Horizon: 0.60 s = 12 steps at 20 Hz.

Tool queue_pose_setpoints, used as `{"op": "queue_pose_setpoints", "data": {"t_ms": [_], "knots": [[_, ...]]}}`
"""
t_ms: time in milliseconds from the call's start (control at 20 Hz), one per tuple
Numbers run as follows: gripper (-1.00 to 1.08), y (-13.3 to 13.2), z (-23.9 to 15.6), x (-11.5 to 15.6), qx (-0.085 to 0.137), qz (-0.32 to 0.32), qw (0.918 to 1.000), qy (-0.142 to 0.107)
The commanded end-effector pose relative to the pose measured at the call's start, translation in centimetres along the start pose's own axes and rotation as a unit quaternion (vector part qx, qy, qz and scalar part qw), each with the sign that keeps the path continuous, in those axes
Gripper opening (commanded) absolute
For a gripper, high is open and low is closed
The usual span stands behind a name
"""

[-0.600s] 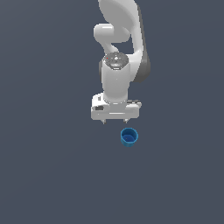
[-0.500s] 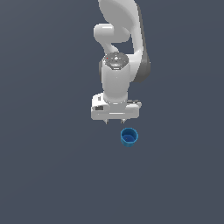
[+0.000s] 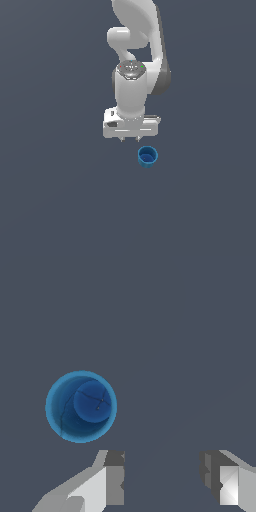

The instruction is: Pick up the object and move it to a goal position.

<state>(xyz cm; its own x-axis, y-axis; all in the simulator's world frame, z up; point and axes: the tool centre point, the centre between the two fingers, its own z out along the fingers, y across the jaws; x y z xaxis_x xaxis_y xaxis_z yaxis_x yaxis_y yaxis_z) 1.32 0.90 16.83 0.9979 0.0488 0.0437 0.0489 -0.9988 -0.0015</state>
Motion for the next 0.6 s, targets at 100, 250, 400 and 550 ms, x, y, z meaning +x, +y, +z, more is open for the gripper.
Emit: {"op": "queue_pose_setpoints", "data": {"t_ms": [100,250,400,550], "knots": [[0.28,-0.08,0.06,0.08,0.0,-0.006,1.0,-0.001],[0.28,-0.24,0.18,0.22,-0.001,-0.02,0.9998,-0.002],[0.28,-0.48,0.37,0.43,-0.001,-0.039,0.9992,-0.004],[0.28,-0.8,0.62,0.71,-0.002,-0.066,0.9978,-0.007]]}}
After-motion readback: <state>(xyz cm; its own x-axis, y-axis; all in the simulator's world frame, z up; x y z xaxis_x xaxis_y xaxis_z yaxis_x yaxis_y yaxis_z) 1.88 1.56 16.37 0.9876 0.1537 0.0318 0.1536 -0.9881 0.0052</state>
